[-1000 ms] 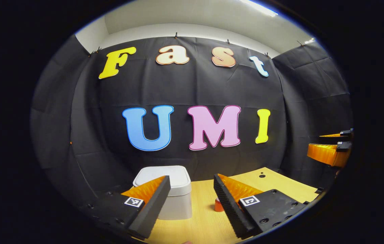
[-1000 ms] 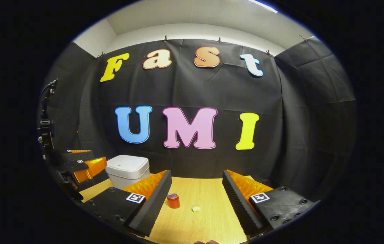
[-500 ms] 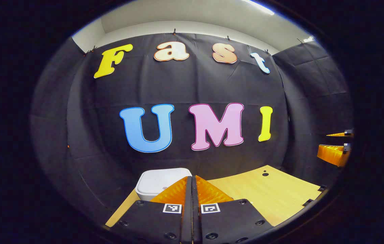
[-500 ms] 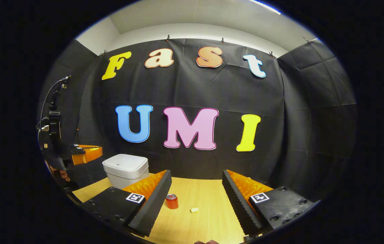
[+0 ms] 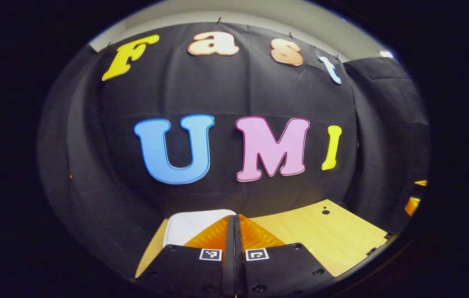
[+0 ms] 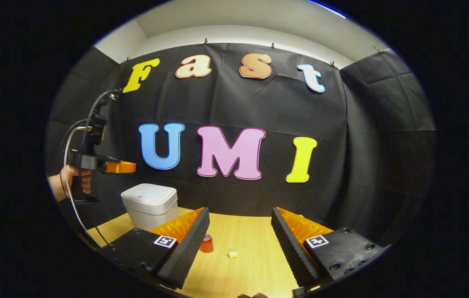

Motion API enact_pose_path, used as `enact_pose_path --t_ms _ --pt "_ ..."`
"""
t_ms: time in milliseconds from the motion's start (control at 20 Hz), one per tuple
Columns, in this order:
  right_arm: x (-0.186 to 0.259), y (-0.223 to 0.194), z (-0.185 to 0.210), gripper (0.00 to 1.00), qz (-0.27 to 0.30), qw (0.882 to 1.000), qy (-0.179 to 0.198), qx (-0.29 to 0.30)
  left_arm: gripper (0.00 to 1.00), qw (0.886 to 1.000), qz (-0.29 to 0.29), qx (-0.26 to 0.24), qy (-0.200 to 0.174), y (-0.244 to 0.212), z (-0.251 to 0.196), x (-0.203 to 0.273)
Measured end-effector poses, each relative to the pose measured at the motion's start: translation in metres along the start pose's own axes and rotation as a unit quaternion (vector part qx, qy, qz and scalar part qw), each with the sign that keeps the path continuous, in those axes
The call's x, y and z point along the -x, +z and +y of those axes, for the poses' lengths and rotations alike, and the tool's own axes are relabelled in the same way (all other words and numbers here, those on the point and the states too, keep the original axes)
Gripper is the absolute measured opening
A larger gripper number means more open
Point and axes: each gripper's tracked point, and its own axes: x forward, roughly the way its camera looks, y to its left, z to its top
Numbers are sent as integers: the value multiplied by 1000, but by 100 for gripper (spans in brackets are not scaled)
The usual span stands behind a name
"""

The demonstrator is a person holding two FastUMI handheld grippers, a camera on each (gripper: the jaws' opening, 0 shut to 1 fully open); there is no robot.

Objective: Press the lid of the desktop garbage bin to open it, pick up the crumpled paper on the desktop and throw it into the bin, then pick up the pop can on the desktop and drop it into the bin, and finally close the garbage bin lid.

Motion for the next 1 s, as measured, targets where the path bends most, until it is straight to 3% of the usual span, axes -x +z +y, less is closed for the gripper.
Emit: enact_pose_path --t_ms 150,700,1000 --pt "1 0 -5 96 -3 1000 -5 8 6 998 55 -1 30 -25 36 -40" --pt "8 -33 -31 96 45 998 -34 -9 6 987 151 24 49 -98 58 -90" --pt "10 -59 -30 96 79 996 -29 -23 7 984 153 -29 92 -108 66 -90"
